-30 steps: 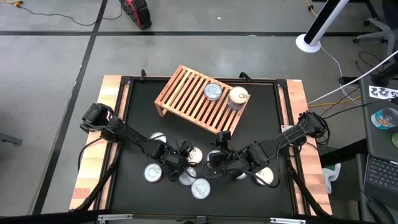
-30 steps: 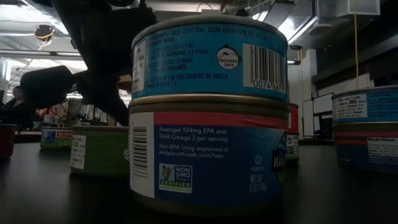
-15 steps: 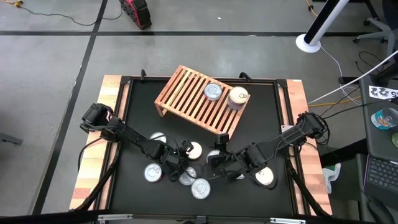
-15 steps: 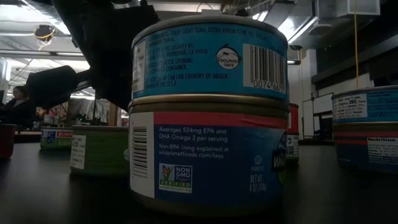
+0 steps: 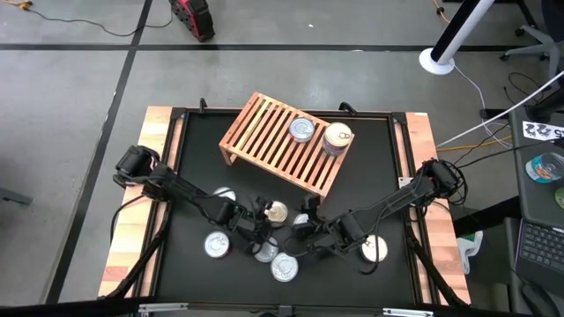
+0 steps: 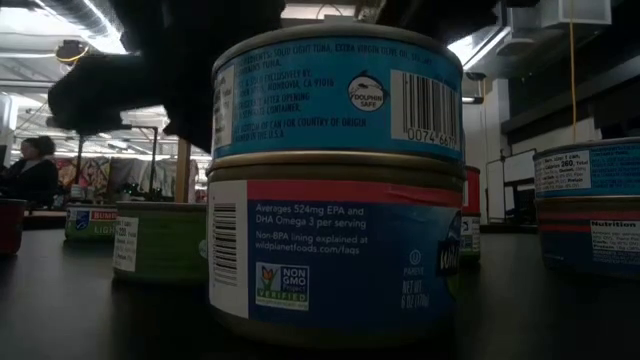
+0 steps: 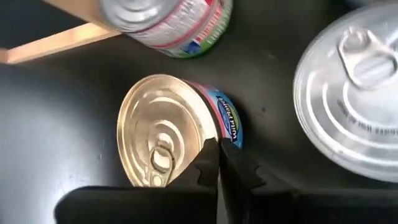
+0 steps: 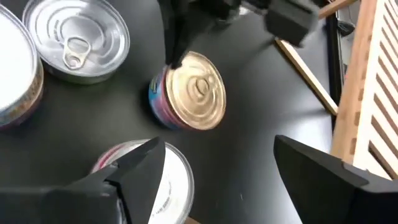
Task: Stack canned seafood by type on shelf
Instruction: Put the blue and pink tuna can can on the shelf
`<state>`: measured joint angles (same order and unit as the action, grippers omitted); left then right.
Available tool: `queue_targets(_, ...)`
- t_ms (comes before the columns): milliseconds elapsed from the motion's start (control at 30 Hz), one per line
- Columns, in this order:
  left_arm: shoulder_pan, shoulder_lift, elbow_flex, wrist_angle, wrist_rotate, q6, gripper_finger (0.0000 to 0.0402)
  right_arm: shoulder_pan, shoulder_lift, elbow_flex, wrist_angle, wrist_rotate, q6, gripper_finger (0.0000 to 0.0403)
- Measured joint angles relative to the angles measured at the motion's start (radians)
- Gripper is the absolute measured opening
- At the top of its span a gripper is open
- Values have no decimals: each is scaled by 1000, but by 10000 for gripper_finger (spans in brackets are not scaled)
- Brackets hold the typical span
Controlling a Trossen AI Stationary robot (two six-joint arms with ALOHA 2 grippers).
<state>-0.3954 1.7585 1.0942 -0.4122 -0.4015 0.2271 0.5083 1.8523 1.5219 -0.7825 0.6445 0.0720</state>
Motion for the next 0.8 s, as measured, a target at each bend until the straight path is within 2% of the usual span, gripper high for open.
queue_targets(400, 32, -102, 11, 8, 14, -171, 0, 0, 0, -18, 46, 0, -60, 298)
queue_targets(600, 51, -170, 12, 19, 35, -205, 0, 0, 0, -18, 101, 5, -152, 298)
queue_targets(800, 56, -221, 12, 65, 67, -207, 0, 0, 0, -18, 151, 58, -266, 298)
